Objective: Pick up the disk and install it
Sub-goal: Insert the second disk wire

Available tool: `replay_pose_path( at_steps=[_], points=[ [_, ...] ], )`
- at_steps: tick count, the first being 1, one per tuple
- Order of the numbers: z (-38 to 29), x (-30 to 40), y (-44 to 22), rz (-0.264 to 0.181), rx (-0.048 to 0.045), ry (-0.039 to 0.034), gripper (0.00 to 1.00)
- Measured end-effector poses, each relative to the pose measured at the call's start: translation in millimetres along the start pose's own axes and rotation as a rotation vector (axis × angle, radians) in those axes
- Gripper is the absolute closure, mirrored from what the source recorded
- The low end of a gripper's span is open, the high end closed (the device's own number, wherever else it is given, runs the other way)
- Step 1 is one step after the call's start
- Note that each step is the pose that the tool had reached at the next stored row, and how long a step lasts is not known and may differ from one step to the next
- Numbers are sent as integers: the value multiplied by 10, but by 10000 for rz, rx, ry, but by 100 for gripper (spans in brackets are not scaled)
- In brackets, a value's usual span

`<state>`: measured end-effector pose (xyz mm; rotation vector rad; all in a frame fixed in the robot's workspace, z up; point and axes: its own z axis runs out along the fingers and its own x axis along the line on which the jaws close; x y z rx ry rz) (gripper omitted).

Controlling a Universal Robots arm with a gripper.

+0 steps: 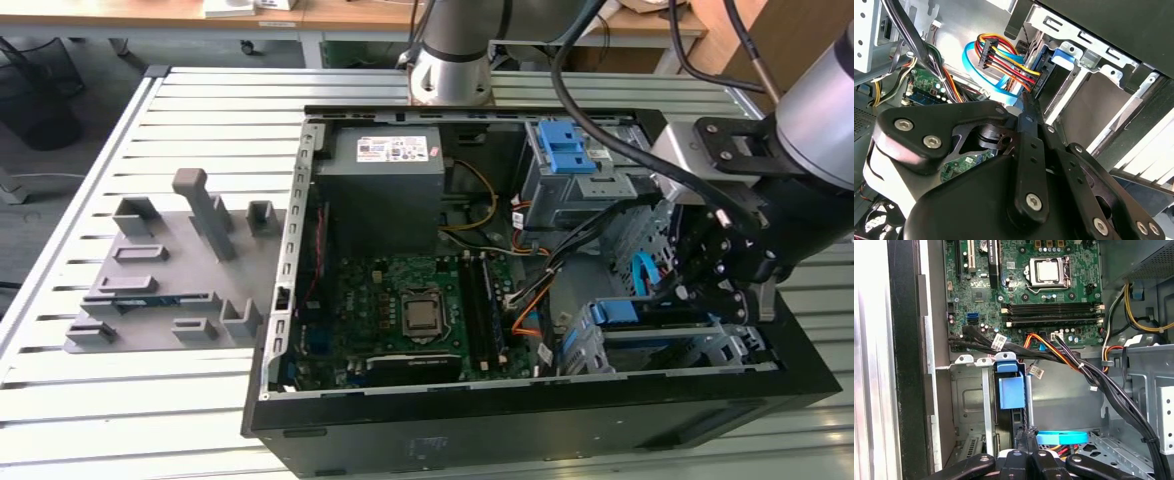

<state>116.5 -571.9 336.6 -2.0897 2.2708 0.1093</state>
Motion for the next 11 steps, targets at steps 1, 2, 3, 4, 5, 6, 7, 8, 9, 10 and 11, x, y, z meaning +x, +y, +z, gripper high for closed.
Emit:
replay_pose_path(
  at_steps=[1, 2, 3, 4, 5, 6, 7, 8, 9, 10, 11],
  points=[
    [-2, 0, -1, 0, 0, -1, 89],
    [-5, 0, -1, 0, 0, 0, 89],
    [-7, -1, -2, 0, -1, 0, 89],
    [-10, -1, -3, 0, -2, 0, 89],
    [-13, -1, -3, 1, -3, 0, 89],
    [-16, -2, -3, 0, -3, 0, 89],
    [-19, -2, -3, 1, -4, 0, 89],
    [-22, -2, -4, 0, -4, -1, 89],
    [-26, -3, -4, 1, -4, 0, 89],
    [-30, -3, -4, 1, -5, 0, 89],
    [-32, -4, -4, 0, -6, -1, 89]
  ],
)
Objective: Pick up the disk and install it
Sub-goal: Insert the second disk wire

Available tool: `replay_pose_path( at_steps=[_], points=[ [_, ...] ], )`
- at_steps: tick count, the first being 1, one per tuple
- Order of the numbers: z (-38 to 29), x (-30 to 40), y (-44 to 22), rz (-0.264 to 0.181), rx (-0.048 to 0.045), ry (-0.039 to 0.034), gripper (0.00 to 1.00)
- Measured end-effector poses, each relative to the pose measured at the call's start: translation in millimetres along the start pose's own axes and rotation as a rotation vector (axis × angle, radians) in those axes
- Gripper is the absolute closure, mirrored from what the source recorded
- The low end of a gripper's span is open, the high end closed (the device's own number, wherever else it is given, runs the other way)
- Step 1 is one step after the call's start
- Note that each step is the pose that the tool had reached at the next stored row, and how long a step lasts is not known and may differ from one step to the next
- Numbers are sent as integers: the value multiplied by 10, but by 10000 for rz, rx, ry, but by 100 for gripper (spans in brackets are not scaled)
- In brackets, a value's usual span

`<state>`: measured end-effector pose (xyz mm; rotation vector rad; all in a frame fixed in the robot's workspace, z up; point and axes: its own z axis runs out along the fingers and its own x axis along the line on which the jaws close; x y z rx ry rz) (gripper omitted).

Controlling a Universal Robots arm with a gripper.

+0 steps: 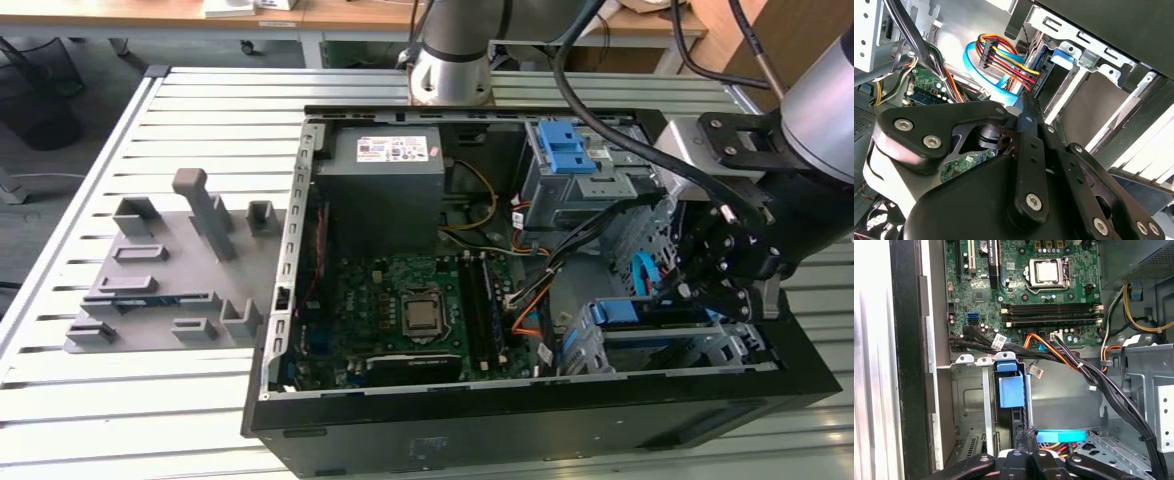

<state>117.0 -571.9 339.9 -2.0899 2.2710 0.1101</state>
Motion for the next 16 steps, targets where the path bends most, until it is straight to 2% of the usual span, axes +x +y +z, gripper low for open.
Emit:
replay_pose_path(
  at_steps=[16],
  points=[
    [-34, -4, -4, 1, -11, 2, 89]
  ],
)
